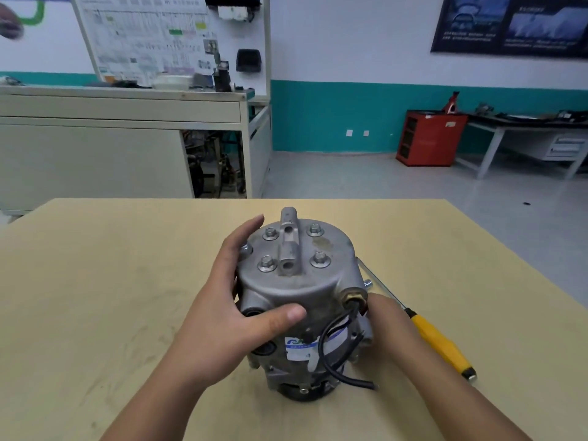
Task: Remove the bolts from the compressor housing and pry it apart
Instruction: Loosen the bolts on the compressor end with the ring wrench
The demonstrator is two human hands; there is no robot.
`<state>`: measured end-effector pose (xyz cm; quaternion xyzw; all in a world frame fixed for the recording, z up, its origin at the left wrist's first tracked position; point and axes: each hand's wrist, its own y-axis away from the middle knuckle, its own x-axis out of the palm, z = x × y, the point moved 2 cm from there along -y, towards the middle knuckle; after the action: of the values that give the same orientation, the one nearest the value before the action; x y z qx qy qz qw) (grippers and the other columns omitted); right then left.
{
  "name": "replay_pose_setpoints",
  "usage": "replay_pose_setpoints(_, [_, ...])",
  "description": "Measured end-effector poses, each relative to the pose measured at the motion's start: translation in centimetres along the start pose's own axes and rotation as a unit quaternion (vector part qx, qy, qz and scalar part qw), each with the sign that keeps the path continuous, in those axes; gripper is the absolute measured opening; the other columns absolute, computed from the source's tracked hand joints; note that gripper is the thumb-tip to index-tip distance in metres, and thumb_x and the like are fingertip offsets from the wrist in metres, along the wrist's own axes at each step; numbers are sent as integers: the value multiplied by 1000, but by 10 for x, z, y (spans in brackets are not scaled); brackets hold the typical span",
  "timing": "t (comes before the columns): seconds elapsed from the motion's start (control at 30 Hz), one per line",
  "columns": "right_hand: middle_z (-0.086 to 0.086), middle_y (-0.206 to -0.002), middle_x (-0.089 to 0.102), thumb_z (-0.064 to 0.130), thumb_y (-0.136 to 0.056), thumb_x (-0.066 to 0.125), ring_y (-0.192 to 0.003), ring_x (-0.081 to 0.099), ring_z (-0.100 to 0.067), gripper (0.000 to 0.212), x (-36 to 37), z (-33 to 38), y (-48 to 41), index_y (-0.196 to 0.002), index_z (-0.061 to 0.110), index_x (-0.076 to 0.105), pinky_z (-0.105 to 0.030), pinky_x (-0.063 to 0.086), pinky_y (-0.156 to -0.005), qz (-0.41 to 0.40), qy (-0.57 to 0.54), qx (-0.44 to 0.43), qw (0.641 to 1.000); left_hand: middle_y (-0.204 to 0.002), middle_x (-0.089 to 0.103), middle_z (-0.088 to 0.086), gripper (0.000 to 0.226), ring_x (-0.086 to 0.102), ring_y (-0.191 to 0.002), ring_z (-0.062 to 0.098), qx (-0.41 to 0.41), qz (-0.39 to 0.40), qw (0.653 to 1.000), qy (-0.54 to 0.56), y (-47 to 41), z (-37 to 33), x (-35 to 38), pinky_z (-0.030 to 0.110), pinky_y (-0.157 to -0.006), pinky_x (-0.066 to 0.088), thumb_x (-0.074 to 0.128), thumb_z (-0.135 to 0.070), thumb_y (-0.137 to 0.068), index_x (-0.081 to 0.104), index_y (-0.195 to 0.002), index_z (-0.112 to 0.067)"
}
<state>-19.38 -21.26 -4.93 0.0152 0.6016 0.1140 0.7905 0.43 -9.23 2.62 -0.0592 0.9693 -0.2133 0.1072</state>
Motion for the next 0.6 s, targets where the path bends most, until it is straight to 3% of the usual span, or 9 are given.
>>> replay_pose_setpoints(0.07, [-6, -74, 56, 9, -87, 55, -65, 47, -19, 7, -8, -9, 3, -80, 11, 53, -25, 33, -51, -66, -148, -22, 987, -121, 55, -33, 90, 62, -108, -3, -5, -4, 1000, 9, 1, 1, 0, 11, -80, 50, 81, -50, -45, 40, -125, -62])
replay_pose_setpoints(0.13, [-5, -70, 62, 7, -87, 55, -50, 47, -15, 5, -25, -13, 13, -88, 10, 59, -23, 36, -45, -103, -317, -38, 942, -121, 56, -31, 89, 63, -107, 0, -9, -7, 1000, 15, 2, 2, 2, 14, -80, 52, 81, -48, -45, 42, -123, -61])
replay_pose_setpoints(0.2, [1, -61, 62, 8, -89, 57, -42, 46, -10, 9, -43, -13, 24, -89, 16, 61, -20, 37, -40, -115, -400, -69, 907, -121, 57, -28, 85, 63, -106, 1, -8, -10, 1000, 28, 3, 1, 3, 13, -78, 51, 81, -47, -45, 44, -121, -60])
replay_pose_setpoints(0.33, [1, -60, 61, 6, -90, 57, -43, 45, -4, 18, -78, 0, 47, -98, 21, 63, -14, 35, -40, -116, -491, -145, 851, -122, 56, -28, 82, 63, -105, -1, -5, -11, 999, 37, 3, 1, 4, 11, -76, 50, 80, -46, -46, 45, -120, -57])
replay_pose_setpoints(0.43, [-3, -63, 61, 10, -82, 66, -43, 41, -5, 42, -104, 11, 68, -114, 37, 59, -14, 34, -38, -90, -548, -223, 801, -123, 54, -31, 80, 63, -105, -1, -4, -13, 999, 42, 1, 2, 4, 12, -74, 50, 81, -43, -45, 48, -117, -55])
replay_pose_setpoints(0.5, [-6, -65, 62, 15, -77, 72, -42, 39, -7, 49, -119, 19, 78, -113, 46, 59, -14, 32, -37, -82, -547, -262, 791, -124, 53, -31, 80, 62, -107, -1, -4, -17, 999, 47, 1, 3, 4, 11, -75, 50, 81, -43, -43, 50, -115, -55])
replay_pose_setpoints(0.6, [-6, -69, 63, 17, -73, 74, -35, 36, -7, 43, -134, 32, 84, -106, 42, 62, -15, 31, -37, -74, -542, -291, 785, -129, 49, -33, 77, 59, -112, -4, -1, -27, 998, 48, 0, 3, 5, 7, -79, 46, 81, -44, -41, 52, -111, -55])
